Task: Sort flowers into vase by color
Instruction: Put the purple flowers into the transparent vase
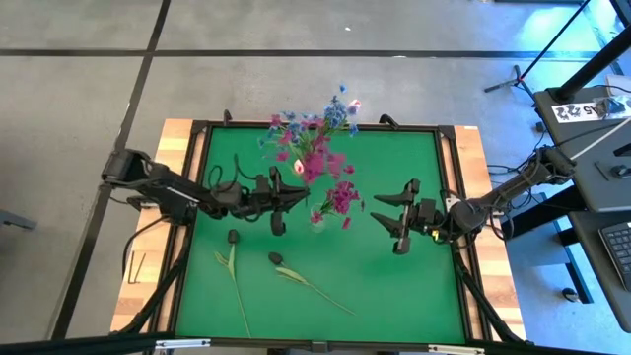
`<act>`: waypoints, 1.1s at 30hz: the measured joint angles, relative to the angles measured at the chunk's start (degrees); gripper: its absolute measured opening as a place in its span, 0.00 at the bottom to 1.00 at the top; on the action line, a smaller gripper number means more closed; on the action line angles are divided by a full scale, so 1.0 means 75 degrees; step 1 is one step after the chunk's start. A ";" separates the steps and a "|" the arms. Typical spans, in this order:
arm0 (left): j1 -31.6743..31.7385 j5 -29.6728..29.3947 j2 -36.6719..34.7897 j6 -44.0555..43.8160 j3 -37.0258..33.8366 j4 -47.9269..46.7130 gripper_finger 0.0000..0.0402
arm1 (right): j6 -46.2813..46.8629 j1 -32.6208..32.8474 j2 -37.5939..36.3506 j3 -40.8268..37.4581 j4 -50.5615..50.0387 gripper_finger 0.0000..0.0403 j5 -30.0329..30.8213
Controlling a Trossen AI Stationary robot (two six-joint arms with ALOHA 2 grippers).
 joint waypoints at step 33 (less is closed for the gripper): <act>0.0002 0.0424 0.1935 0.0280 0.0003 0.1384 0.15 | 0.0205 0.0000 0.0082 -0.0003 -0.0207 0.49 0.0275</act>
